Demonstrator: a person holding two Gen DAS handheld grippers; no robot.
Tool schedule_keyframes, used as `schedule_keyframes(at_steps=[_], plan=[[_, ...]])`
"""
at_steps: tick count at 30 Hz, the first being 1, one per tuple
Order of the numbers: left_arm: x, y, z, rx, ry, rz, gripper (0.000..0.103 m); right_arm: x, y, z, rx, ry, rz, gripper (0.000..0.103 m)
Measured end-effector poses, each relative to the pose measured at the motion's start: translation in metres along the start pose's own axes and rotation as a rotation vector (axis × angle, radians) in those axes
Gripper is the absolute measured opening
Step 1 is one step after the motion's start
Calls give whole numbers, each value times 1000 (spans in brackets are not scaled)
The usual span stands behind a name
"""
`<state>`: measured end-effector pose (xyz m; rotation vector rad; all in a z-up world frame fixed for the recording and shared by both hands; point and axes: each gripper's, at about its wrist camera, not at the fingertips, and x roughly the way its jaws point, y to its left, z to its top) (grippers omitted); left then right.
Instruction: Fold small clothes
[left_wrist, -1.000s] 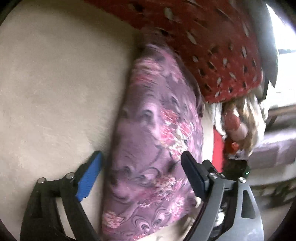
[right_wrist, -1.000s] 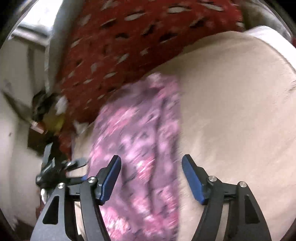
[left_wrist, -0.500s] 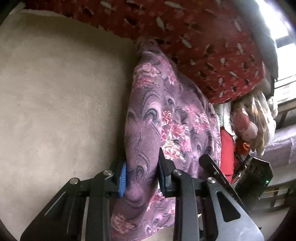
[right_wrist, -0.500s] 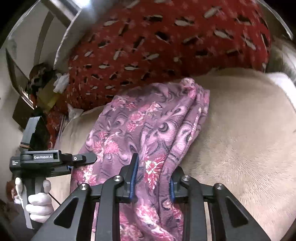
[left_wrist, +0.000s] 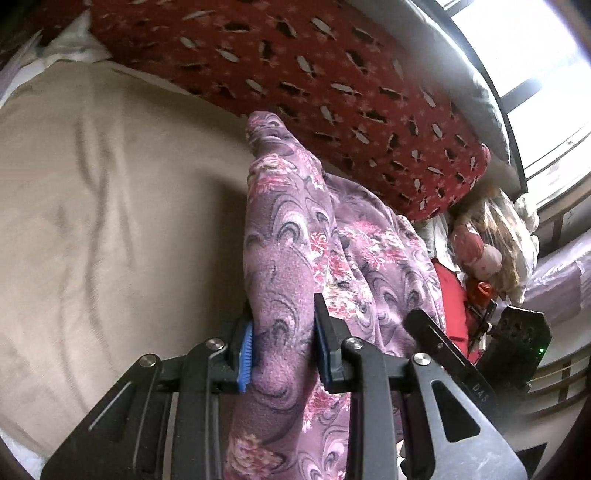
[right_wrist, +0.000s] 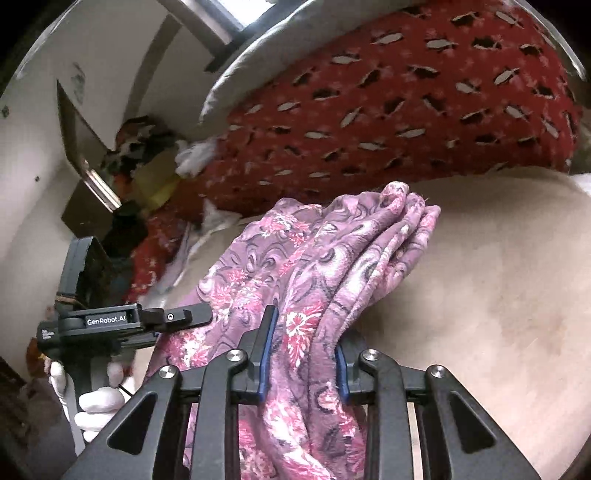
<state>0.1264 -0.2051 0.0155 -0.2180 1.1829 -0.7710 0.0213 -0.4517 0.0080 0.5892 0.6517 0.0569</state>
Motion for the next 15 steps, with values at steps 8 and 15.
schedule_keyframes(at_steps=[8, 15], plan=[[21, 59, -44, -58, 91, 90, 27, 31, -2, -68, 146, 68, 31, 27], [11, 86, -47, -77, 85, 48, 33, 28, -41, -98, 308, 124, -33, 40]])
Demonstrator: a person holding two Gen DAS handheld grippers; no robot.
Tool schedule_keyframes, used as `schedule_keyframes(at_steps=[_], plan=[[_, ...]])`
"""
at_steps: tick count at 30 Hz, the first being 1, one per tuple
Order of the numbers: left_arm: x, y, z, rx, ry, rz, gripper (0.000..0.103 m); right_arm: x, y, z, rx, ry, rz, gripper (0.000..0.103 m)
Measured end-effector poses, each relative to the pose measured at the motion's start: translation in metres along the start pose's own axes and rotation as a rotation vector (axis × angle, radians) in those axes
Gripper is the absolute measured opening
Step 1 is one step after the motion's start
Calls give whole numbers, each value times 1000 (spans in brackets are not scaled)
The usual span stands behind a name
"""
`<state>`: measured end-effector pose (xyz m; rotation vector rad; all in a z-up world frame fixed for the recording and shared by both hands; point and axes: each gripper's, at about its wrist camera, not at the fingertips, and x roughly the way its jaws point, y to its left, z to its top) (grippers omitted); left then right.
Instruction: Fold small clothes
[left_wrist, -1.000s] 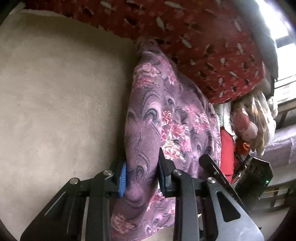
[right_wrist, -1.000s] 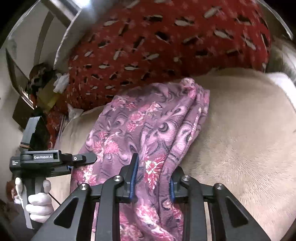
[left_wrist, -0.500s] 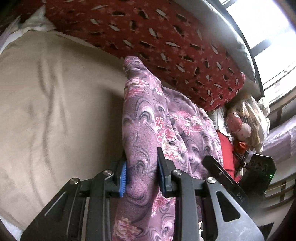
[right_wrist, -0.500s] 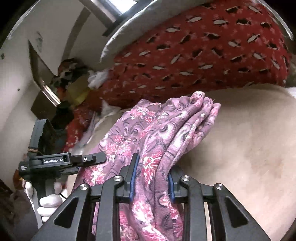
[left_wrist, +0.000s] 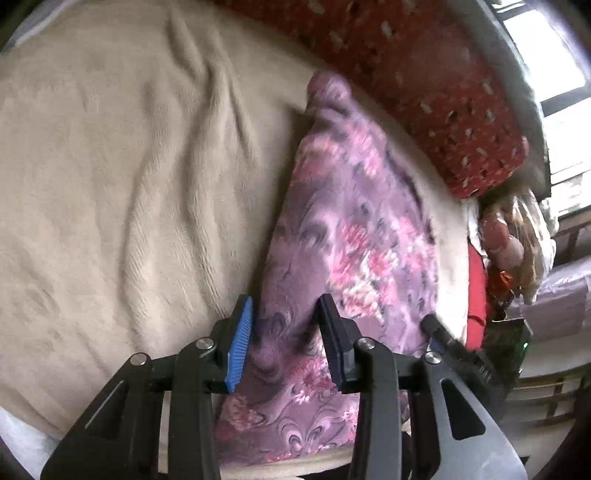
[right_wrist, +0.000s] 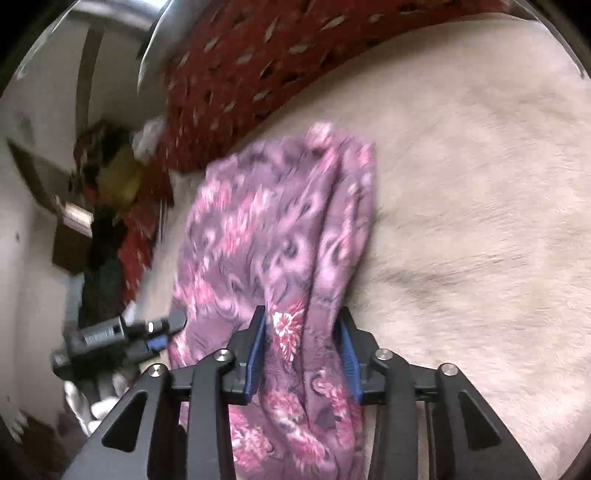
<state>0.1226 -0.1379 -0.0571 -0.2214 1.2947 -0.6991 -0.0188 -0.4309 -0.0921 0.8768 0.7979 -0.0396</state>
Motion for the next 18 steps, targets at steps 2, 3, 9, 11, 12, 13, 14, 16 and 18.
schedule_keyframes(at_steps=[2, 3, 9, 11, 12, 13, 14, 16, 18], plan=[[-8, -12, 8, 51, -52, 16, 33, -20, 0, 12, 27, -97, -25, 40], [-8, -26, 16, 95, -73, 36, 34, -26, 4, 19, 20, -138, -23, 40], [27, -76, 63, 245, -103, 170, 35, -1, 55, 54, -200, -172, -74, 37], [43, -82, 76, 265, -106, 229, 36, 14, 60, 63, -234, -174, -98, 36], [50, -82, 79, 269, -109, 250, 37, 20, 58, 65, -235, -175, -111, 36], [62, -81, 85, 271, -109, 283, 40, 29, 55, 67, -229, -172, -131, 35], [71, -81, 90, 266, -103, 305, 45, 38, 47, 71, -221, -167, -176, 35], [94, -70, 102, 224, -66, 323, 53, 62, 26, 75, -197, -109, -252, 22], [101, -56, 113, 142, -34, 272, 56, 62, 18, 75, -187, -142, -209, 21]])
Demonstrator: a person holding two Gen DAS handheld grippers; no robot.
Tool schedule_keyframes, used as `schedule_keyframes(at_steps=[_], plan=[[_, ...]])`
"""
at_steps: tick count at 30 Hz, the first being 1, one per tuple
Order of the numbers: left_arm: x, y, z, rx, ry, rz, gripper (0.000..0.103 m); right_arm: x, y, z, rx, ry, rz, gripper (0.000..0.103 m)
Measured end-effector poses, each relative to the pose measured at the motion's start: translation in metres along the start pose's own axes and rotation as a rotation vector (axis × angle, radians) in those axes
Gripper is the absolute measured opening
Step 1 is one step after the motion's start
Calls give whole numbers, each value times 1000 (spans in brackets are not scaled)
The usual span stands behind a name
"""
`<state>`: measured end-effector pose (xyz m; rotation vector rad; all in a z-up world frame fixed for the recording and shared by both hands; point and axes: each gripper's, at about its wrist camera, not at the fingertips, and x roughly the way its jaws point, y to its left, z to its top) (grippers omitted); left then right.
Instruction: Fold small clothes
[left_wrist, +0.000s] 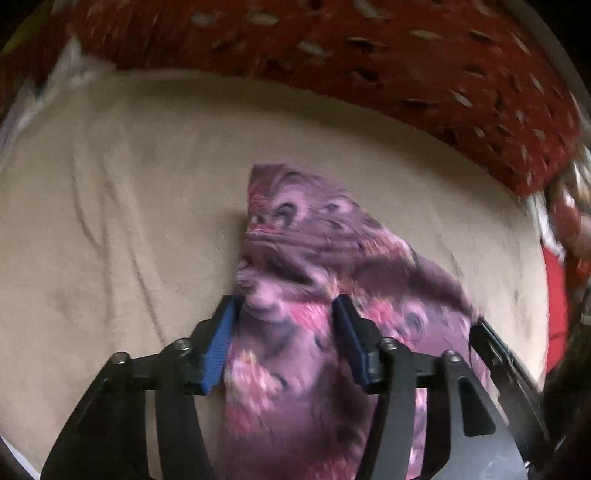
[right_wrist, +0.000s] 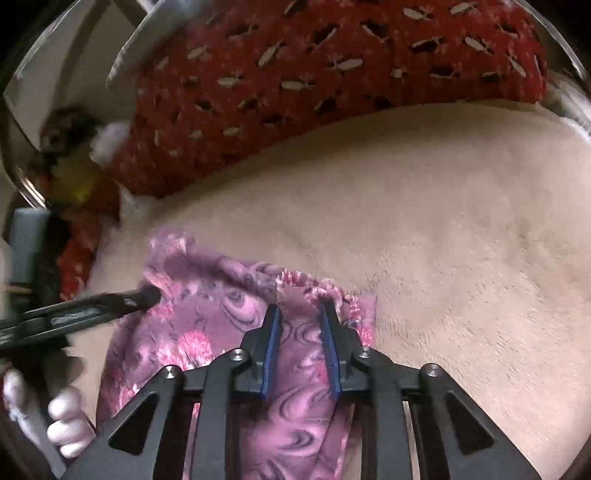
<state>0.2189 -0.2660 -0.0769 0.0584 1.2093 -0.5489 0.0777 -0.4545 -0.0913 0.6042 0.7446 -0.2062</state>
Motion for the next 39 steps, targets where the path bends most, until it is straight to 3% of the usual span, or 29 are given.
schedule_keyframes(at_steps=[3, 4, 6, 8, 9, 10, 13, 16, 20, 23, 24, 26, 29, 30, 31, 33, 35, 39], plan=[[-16, 16, 5, -68, 33, -86, 50, -9, 2, 8, 2, 34, -9, 20], [-27, 18, 2, -58, 17, -99, 50, -17, 4, 9, -6, 31, -17, 28], [-57, 22, -18, -7, -46, -118, 50, -46, 14, 5, -32, 3, 45, 28], [-74, 26, -40, 22, -87, -117, 60, -67, 21, -10, -61, -22, 118, 32], [-77, 30, -57, 24, -102, -106, 63, -72, 22, -21, -79, -24, 119, 39], [-73, 31, -66, 27, -97, -90, 65, -72, 24, -29, -90, -17, 111, 44], [-41, 27, -83, 67, 8, 0, 66, -40, 17, -58, -99, 101, 8, 43], [-65, 29, -94, 68, -25, -19, 65, -56, 17, -58, -77, 72, -21, 43], [-93, 34, -119, 106, -98, 16, 66, -95, 21, -73, -69, 49, 5, 46], [-67, 32, -130, 128, -38, 63, 69, -84, 15, -100, -84, 117, -68, 55], [-61, 33, -132, 117, -25, 71, 69, -73, 13, -104, -81, 149, -87, 63], [-69, 35, -134, 80, -23, 45, 68, -75, 4, -106, -4, 136, -61, 63], [-93, 42, -149, 89, -63, 38, 69, -92, 5, -106, 23, 148, -106, 67], [-95, 43, -156, 100, -68, 52, 70, -98, 6, -109, 6, 146, -126, 72], [-92, 44, -161, 112, -61, 70, 74, -103, 8, -114, -14, 142, -161, 87], [-69, 46, -171, 134, -8, 121, 76, -101, 3, -125, -26, 166, -248, 103], [-60, 52, -174, 100, -19, 118, 87, -90, -4, -140, -4, 223, -259, 103], [-61, 55, -172, 91, -25, 113, 88, -92, 1, -144, -25, 210, -295, 103]])
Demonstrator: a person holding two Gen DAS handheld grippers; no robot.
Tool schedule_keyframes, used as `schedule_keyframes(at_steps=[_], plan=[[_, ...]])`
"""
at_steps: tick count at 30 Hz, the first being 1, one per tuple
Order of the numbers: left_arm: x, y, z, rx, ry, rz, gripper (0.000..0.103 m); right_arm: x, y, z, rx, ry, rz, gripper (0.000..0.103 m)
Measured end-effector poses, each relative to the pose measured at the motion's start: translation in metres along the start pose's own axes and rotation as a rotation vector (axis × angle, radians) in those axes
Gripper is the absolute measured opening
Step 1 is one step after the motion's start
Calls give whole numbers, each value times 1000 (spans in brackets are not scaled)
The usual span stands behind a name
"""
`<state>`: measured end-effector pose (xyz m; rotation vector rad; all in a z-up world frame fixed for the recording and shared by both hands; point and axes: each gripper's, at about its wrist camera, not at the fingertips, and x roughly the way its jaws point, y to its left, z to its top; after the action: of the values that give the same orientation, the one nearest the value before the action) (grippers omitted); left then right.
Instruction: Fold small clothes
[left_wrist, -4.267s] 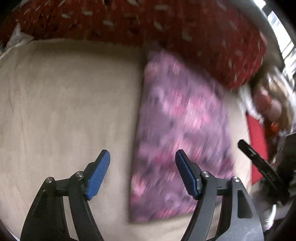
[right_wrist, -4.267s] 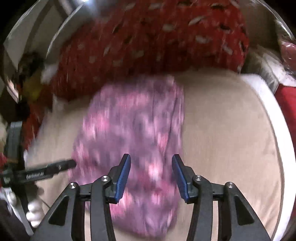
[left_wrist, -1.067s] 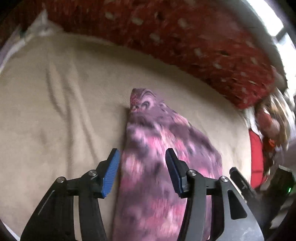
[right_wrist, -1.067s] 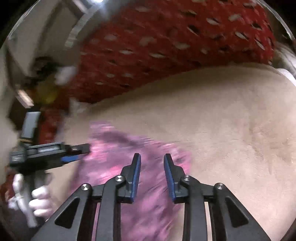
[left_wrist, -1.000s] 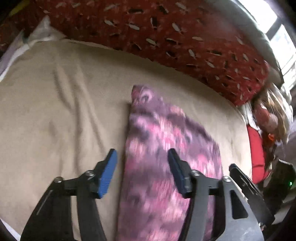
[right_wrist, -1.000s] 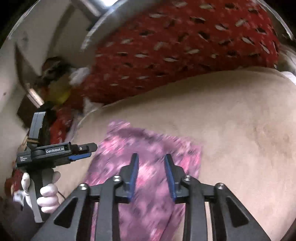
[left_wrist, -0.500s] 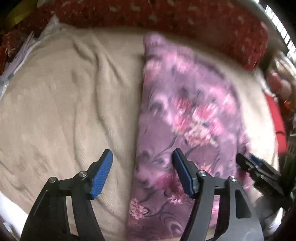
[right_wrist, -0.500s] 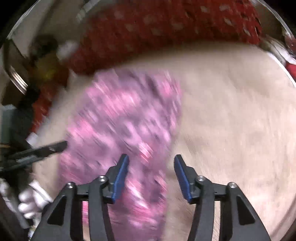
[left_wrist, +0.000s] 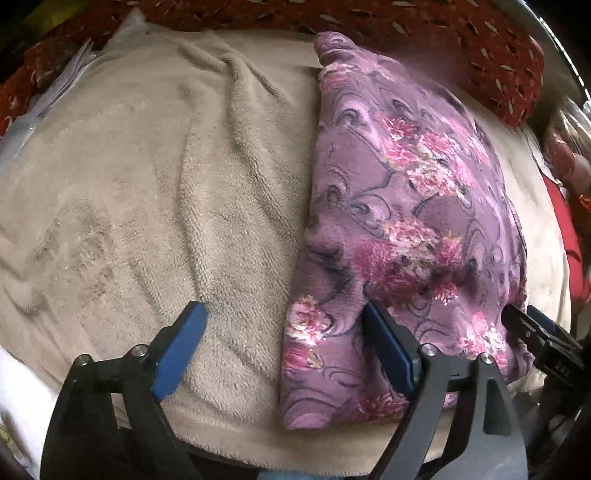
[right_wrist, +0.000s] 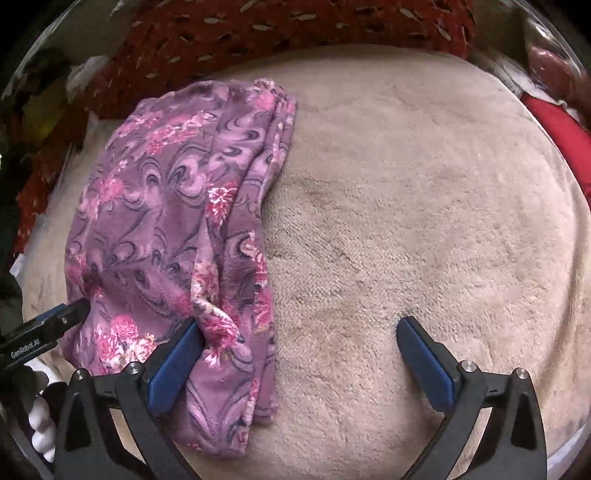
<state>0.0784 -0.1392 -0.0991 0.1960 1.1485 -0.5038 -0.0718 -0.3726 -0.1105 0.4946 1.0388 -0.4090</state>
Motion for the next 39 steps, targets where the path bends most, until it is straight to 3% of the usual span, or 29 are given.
schedule_keyframes(at_steps=[6, 15, 18, 22, 26, 34, 39], plan=[[0, 14, -7, -1, -10, -14, 90, -2, -5, -6, 62, -19, 18, 103], [-15, 11, -26, -8, -23, 4, 90, -6, 12, -7, -43, 74, -13, 103], [-29, 14, -33, 9, -51, 24, 90, -17, 18, -13, -75, 72, -61, 103], [-52, 19, -49, 37, -110, 24, 90, -54, 22, -25, -138, -20, -131, 103], [-72, 18, -70, 79, -159, 62, 90, -92, 29, -42, -159, -121, -142, 103], [-83, 13, -90, 125, -154, 57, 90, -144, 26, -69, -158, -280, -150, 103], [-91, 10, -96, 132, -171, 62, 90, -149, 33, -69, -175, -330, -146, 103]])
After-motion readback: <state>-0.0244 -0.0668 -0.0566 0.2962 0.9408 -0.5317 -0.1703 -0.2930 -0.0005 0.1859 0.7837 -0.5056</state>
